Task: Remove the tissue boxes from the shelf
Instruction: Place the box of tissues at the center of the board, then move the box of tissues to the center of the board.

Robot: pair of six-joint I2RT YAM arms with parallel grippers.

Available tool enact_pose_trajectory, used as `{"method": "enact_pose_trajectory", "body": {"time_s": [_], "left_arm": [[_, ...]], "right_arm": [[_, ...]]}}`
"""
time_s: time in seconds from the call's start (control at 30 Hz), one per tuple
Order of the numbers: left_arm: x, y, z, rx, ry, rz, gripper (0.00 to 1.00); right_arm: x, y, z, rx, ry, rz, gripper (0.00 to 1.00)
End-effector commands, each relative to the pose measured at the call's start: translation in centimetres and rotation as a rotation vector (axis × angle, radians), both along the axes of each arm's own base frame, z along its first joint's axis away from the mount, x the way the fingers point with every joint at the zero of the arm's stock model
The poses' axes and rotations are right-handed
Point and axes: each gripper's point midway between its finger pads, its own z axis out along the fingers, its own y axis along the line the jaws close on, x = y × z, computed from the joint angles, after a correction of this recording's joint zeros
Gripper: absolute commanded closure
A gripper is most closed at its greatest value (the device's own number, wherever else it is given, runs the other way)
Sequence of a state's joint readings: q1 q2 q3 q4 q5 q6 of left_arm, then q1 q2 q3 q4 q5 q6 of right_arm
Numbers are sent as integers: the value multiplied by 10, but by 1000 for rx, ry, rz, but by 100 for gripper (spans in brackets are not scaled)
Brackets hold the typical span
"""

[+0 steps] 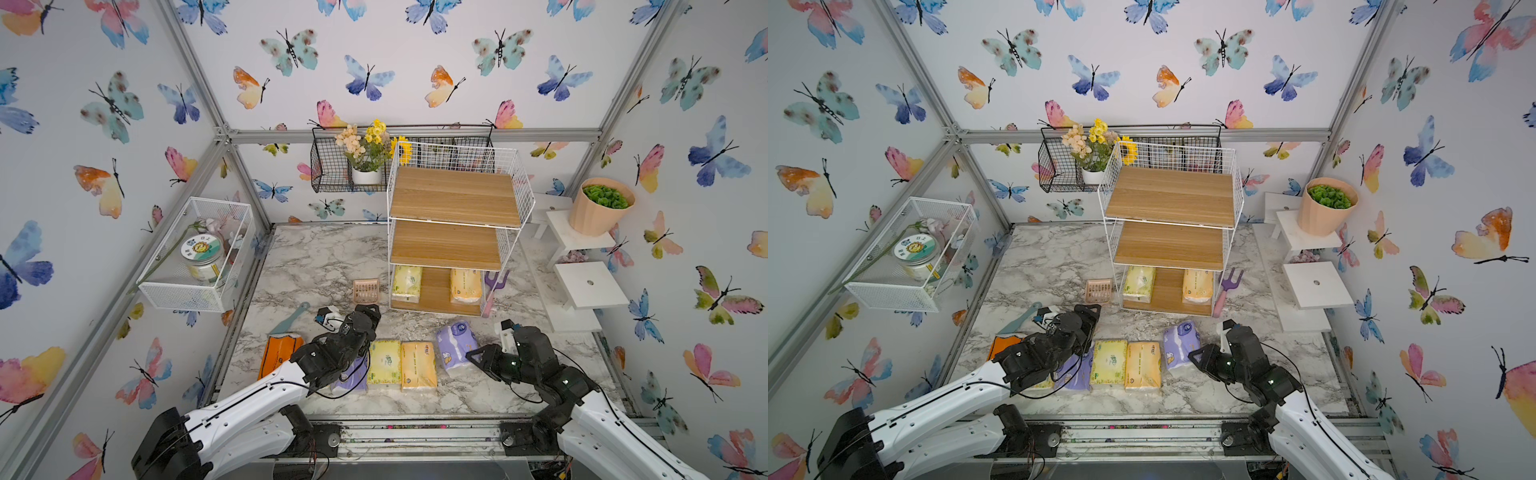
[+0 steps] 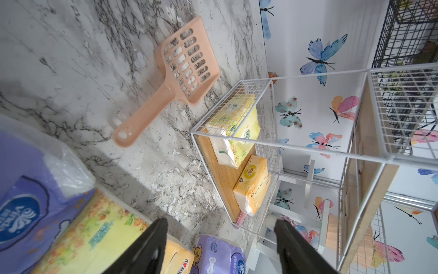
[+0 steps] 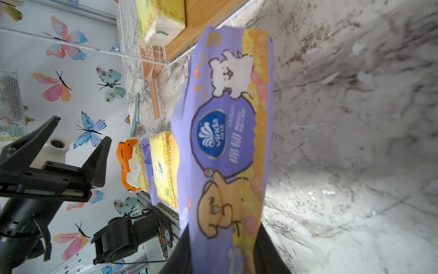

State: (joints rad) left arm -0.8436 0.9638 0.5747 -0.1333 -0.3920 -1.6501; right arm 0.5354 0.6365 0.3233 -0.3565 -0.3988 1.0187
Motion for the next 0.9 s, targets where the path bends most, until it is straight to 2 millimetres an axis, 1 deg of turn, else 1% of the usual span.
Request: {"method": "enact_pose_trajectory", "body": {"time_s": [0.0,0.07,0.1,0.17,0.2,0.27,0.3,0.33,0.37,0.43,0.5,0.53,0.63,0.7,0.77,0.87], "left_arm": [[-2,5,-8,25,27,10,24],[-3,4,-11,4,43,13,24],[-4,3,-12,-6,47,13,25],[-4,2,-13,-17,56,11,25],[-5,1,-15,-16,61,8,25],[-5,0,-16,-18,65,3,25],[-5,0,-16,-16,66,1,25],[-5,-1,-17,-14,68,-3,25],[-4,-3,-16,-10,67,-9,26],[-4,-5,-16,6,67,-27,26],[-4,-7,-16,23,68,-38,26],[-4,-7,-16,28,70,-42,26],[-5,-7,-19,31,75,-48,26],[-6,-7,-22,33,83,-50,29],[-7,-7,-24,32,89,-53,30],[-8,-6,-26,33,93,-55,31]], "right_arm": [[-18,5,-19,39,78,53,65],[-20,0,-28,11,106,38,40],[-20,-9,-32,-46,113,9,32],[-12,-28,-28,-153,81,-64,22],[-7,-38,-23,-200,56,-100,19],[2,-50,-11,-258,-1,-150,17],[5,-52,-9,-272,-15,-160,16],[7,-50,-10,-270,-21,-153,15],[7,-46,-16,-258,-10,-135,16],[3,-34,-30,-215,31,-91,20],[1,-26,-38,-181,52,-59,25],[1,-25,-39,-182,50,-53,27],[8,-20,-31,-170,-11,-30,35],[12,-14,-28,-155,-41,1,40],[11,-11,-34,-179,-29,48,44],[6,-13,-46,-259,12,127,43]]}}
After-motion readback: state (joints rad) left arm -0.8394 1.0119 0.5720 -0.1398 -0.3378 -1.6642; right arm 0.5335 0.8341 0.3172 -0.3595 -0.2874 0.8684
